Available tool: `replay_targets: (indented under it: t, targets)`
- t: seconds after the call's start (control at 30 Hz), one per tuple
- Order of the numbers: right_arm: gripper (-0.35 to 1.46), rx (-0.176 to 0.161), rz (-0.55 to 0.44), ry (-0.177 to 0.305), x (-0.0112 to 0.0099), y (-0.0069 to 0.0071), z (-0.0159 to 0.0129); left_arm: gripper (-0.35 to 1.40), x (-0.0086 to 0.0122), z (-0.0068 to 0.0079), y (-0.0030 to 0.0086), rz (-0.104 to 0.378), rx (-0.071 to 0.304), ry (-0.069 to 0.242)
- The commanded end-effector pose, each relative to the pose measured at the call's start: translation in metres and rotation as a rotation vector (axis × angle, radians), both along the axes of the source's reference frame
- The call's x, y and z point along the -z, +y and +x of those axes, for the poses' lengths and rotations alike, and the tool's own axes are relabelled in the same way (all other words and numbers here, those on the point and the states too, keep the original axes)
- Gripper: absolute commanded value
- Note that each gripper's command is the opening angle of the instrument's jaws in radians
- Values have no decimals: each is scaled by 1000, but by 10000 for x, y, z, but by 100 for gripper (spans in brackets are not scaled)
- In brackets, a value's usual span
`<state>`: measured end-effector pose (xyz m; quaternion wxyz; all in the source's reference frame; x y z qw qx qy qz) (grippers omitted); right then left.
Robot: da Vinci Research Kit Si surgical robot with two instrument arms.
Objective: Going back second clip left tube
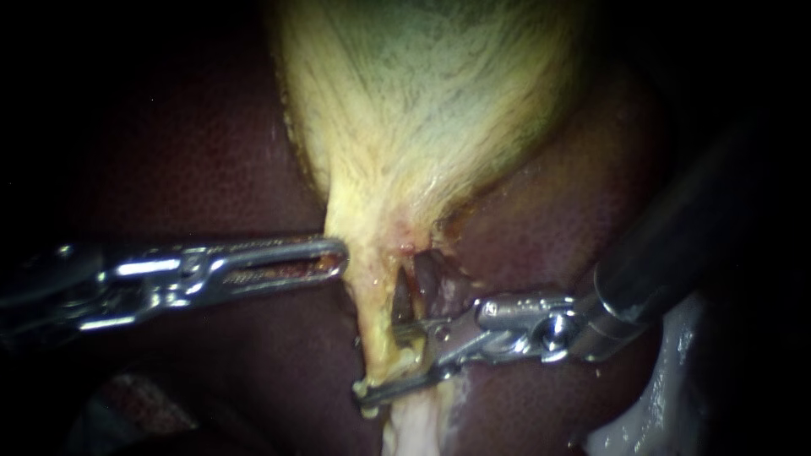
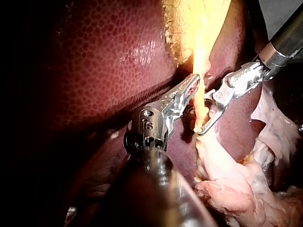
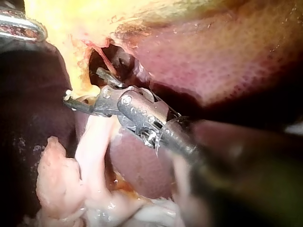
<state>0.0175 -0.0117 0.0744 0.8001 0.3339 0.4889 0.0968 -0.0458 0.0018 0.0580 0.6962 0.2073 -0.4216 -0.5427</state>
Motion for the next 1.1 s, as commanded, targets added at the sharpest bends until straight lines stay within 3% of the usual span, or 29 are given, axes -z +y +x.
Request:
replay_targets:
  t: [0.03,0.63,1.1]
  targets:
    - [59,0,-1,0,0,0,1,-35,0,0,0,0,0,0]
    - [60,11,-31,16,-2,-17,11,-35,0,-1,0,0,0,0]
    - [60,111,-172,106,-11,-33,16,-35,-1,-1,0,-1,0,0]
